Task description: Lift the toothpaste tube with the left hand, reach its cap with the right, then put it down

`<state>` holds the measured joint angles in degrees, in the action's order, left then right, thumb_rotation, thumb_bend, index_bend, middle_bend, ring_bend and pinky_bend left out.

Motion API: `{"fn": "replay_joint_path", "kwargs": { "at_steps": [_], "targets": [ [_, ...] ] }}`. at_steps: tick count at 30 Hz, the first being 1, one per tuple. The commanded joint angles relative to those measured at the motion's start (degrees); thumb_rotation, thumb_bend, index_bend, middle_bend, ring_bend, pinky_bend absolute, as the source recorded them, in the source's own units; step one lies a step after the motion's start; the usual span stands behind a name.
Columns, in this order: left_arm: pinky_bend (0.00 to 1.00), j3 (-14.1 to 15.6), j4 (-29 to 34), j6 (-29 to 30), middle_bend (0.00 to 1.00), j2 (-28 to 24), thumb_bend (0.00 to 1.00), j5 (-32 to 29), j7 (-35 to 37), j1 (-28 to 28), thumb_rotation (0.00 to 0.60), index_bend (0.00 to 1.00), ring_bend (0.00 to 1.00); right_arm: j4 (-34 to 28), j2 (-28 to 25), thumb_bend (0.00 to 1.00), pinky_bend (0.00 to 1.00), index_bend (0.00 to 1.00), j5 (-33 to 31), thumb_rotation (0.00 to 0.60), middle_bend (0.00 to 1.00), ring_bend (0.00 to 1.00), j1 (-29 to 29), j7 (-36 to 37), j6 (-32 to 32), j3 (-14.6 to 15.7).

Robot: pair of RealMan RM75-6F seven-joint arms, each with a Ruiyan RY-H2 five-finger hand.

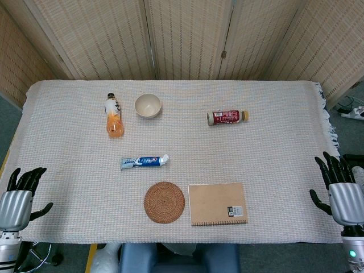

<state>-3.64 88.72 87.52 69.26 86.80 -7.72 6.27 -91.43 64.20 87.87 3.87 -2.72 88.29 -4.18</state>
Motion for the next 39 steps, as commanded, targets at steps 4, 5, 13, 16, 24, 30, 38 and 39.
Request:
{"fn": "replay_joint_path", "kwargs": {
  "at_steps": [4, 5, 13, 16, 24, 30, 38, 39],
  "targets": [
    [0.06, 0.03, -0.27, -0.89, 0.19, 0.41, 0.22, -0.11, -0.58, 0.52, 0.600, 0.17, 0.20, -0.22, -0.07, 0.40, 0.00, 0.00, -0.38, 0.600, 0.00, 0.04, 0.06, -0.22, -0.49, -0.01],
    [0.06, 0.08, -0.13, -1.09, 0.19, 0.39, 0.22, -0.06, -0.27, 0.62, 0.600, 0.17, 0.20, -0.27, -0.09, 0.40, 0.00, 0.00, -0.43, 0.600, 0.00, 0.04, 0.04, -0.25, -0.50, -0.03],
    [0.06, -0.17, 0.65, -2.19, 0.19, 0.47, 0.23, 1.07, -0.22, 2.10, 0.600, 0.17, 0.20, 0.05, 0.28, 0.40, 0.00, 0.00, -0.86, 0.600, 0.00, 0.04, -0.18, -0.53, -0.11, -0.33],
    [0.06, -1.20, 1.32, -3.02, 0.20, 0.50, 0.25, 1.71, 0.50, 3.75, 0.600, 0.17, 0.20, -0.02, 0.23, 0.40, 0.00, 0.00, -1.06, 0.600, 0.00, 0.04, -0.26, -1.16, 0.19, -0.59],
    [0.08, -3.82, 1.92, -9.71, 0.22, 0.44, 0.29, 3.63, 2.38, 11.08, 0.600, 0.20, 0.23, -1.65, -0.83, 0.40, 0.00, 0.00, -1.52, 0.600, 0.00, 0.04, -0.75, -3.84, 1.36, -1.19],
    [0.09, -5.87, 1.24, -17.92, 0.23, 2.38, 0.30, 1.84, 2.26, 17.83, 0.600, 0.23, 0.23, -2.61, -1.64, 0.40, 0.00, 0.00, -1.40, 0.600, 0.00, 0.04, -1.13, -4.09, 1.99, -1.29],
    [0.11, -7.75, -3.88, -28.05, 0.24, 8.15, 0.30, -3.47, 0.91, 25.67, 0.600, 0.24, 0.25, -2.52, -1.78, 0.40, 0.00, 0.00, -1.46, 0.600, 0.00, 0.04, -1.14, -3.60, 1.80, -1.35],
    [0.11, -7.91, -4.33, -28.60, 0.24, 8.76, 0.30, -4.03, 0.50, 26.24, 0.600, 0.24, 0.25, -2.43, -1.76, 0.40, 0.00, 0.00, -1.53, 0.600, 0.00, 0.04, -1.13, -3.56, 1.71, -1.35]
  ]
}}
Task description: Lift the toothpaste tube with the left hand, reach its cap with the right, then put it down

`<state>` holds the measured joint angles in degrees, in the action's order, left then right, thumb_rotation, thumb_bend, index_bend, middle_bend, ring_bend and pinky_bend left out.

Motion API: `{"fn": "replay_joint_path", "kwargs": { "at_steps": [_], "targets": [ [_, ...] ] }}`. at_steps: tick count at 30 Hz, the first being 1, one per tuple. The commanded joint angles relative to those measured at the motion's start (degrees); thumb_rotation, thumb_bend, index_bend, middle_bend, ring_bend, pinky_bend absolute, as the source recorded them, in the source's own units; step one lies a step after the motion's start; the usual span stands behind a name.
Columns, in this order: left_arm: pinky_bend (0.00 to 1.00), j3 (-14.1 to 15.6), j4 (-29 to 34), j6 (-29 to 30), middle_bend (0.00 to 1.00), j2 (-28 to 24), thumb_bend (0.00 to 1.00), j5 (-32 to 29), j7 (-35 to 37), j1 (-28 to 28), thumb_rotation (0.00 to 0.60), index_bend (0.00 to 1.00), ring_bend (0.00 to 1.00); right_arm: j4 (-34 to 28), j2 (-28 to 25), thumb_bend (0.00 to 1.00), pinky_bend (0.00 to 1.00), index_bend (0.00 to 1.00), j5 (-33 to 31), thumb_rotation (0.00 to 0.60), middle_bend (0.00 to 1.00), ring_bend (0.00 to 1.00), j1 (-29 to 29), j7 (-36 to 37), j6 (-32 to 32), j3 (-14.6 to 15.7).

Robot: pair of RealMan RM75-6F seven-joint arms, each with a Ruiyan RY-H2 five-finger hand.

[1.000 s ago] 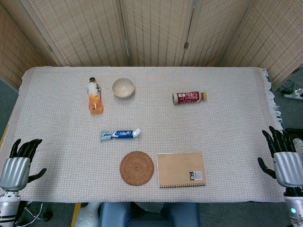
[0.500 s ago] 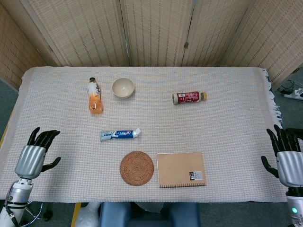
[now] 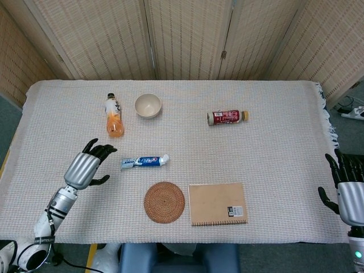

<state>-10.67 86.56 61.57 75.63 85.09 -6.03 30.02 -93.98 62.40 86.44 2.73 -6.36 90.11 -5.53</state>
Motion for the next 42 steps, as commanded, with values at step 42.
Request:
{"fn": "replay_joint_path", "kwargs": {
  "at_steps": [42],
  "targets": [
    [0.19, -2.06, -27.94, -10.65, 0.41, 27.25, 0.38, -21.41, -14.39, 15.12, 0.600, 0.42, 0.39, 1.92, 0.45, 0.40, 0.00, 0.00, -0.80, 0.600, 0.00, 0.05, -0.12, 3.16, -1.32, 0.19]
  ]
}}
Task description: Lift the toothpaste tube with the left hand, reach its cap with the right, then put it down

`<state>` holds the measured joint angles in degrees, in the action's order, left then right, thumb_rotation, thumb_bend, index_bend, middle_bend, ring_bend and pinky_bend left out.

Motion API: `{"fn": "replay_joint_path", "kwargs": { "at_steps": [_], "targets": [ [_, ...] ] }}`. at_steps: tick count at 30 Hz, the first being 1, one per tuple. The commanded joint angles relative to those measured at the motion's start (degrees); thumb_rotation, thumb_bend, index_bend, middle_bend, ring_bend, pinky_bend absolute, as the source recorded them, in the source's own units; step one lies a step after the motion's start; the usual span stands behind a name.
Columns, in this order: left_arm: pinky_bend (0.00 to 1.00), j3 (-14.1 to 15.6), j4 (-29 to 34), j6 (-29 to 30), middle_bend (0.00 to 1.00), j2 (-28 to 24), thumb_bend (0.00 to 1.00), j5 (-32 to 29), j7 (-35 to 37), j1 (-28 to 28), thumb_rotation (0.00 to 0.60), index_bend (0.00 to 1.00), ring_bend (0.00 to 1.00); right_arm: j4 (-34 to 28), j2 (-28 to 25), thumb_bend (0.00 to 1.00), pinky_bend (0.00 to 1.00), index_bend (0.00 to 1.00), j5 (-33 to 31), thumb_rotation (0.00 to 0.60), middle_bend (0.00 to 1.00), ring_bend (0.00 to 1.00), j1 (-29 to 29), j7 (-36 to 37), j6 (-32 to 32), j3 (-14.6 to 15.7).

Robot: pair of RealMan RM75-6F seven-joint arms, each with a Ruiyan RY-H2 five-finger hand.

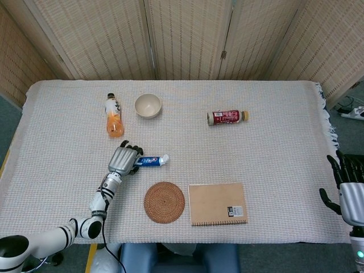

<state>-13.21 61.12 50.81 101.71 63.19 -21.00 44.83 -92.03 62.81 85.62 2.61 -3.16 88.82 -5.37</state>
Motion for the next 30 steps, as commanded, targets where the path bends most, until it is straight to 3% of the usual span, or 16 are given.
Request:
{"fn": "replay_joint_path", "kwargs": {
  "at_steps": [1, 8, 21, 30],
  "targets": [
    [0.19, 0.69, -3.55, 0.21, 0.42, 1.48, 0.38, 0.84, 0.88, 0.32, 0.600, 0.42, 0.40, -0.06, 0.08, 0.40, 0.00, 0.00, 0.04, 0.600, 0.00, 0.05, -0.01, -0.02, -0.04, 0.06],
    [0.19, 2.14, -9.33, 1.58, 0.43, 2.44, 0.39, 4.14, 3.89, 0.03, 0.600, 0.44, 0.40, -0.27, 0.13, 0.40, 0.00, 0.00, -0.08, 0.600, 0.00, 0.05, -0.18, -0.01, -0.11, 0.20],
    [0.18, 2.27, -5.45, -0.06, 0.42, 1.68, 0.39, 5.08, 5.39, 0.65, 0.600, 0.40, 0.36, -0.03, 0.01, 0.40, 0.00, 0.00, -0.20, 0.600, 0.00, 0.05, -0.55, 1.22, -0.25, 0.50],
    [0.19, 2.03, -7.09, -0.26, 0.42, 2.59, 0.39, 4.25, 4.09, 0.84, 0.600, 0.46, 0.38, 0.21, -0.01, 0.40, 0.00, 0.00, -0.45, 0.600, 0.00, 0.05, -0.51, 1.56, -0.77, 0.55]
  ]
}}
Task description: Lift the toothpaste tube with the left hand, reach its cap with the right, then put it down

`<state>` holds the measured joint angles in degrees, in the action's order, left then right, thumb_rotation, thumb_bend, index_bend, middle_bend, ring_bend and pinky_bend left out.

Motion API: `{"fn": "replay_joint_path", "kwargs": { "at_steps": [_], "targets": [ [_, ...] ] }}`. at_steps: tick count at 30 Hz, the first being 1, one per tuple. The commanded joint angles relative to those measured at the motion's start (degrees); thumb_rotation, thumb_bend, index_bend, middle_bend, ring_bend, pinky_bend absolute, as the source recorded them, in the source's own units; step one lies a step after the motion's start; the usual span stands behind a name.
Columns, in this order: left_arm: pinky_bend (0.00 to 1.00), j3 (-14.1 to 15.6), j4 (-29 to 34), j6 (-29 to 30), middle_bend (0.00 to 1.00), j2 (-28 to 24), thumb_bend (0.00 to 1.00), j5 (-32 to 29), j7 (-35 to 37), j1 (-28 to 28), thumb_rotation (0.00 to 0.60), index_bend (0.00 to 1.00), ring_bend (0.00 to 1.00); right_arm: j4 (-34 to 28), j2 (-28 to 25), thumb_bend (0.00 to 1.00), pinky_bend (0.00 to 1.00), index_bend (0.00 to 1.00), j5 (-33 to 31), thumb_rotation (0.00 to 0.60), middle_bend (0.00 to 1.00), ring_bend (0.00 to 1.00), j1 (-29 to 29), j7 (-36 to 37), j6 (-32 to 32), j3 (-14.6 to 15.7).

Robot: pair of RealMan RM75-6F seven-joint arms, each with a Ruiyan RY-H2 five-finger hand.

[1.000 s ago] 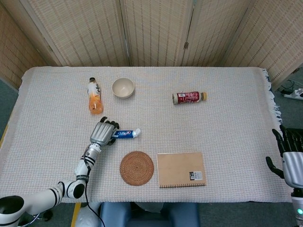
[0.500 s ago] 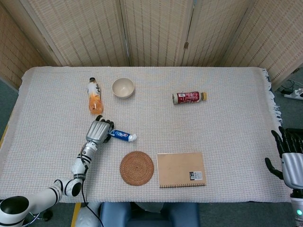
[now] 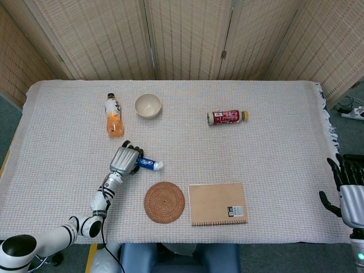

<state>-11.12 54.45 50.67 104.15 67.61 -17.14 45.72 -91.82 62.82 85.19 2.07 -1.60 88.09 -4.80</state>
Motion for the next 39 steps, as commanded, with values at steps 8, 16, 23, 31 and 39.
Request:
{"fn": "replay_joint_path", "kwargs": {
  "at_steps": [8, 16, 23, 31, 39],
  "targets": [
    [0.30, 0.04, -3.59, 0.85, 0.57, 1.23, 0.39, 1.48, 3.66, -0.15, 0.600, 0.59, 0.53, -0.24, -0.10, 0.40, 0.00, 0.00, 0.18, 0.600, 0.00, 0.05, 0.24, -0.20, -0.29, -0.04],
    [0.59, 1.43, -5.86, 1.77, 0.71, 0.88, 0.46, 5.32, 10.61, -0.62, 0.600, 0.71, 0.67, -0.47, -0.22, 0.40, 0.00, 0.00, 0.84, 0.600, 0.01, 0.06, 0.30, -0.18, 0.25, -0.16],
    [0.64, 1.85, -2.13, 2.72, 0.71, -2.41, 0.61, 7.81, 16.14, -1.18, 0.600, 0.70, 0.68, -0.89, -0.79, 0.40, 0.00, 0.00, 2.22, 0.600, 0.02, 0.07, 0.84, -0.26, 0.26, -0.12],
    [0.72, 2.08, 10.80, 5.34, 0.74, -10.42, 0.72, 11.17, 18.45, -1.79, 0.600, 0.71, 0.72, -5.83, -4.88, 0.40, 0.00, 0.01, 10.65, 0.600, 0.08, 0.10, 5.42, 2.58, -2.51, 0.55],
    [0.72, 0.41, 27.25, 6.23, 0.74, -17.20, 0.76, 10.83, 14.45, -1.50, 0.600, 0.71, 0.73, -14.44, -8.87, 0.44, 0.00, 0.24, 17.51, 0.600, 0.09, 0.07, 13.60, 2.31, -9.98, -0.61]
  ]
}}
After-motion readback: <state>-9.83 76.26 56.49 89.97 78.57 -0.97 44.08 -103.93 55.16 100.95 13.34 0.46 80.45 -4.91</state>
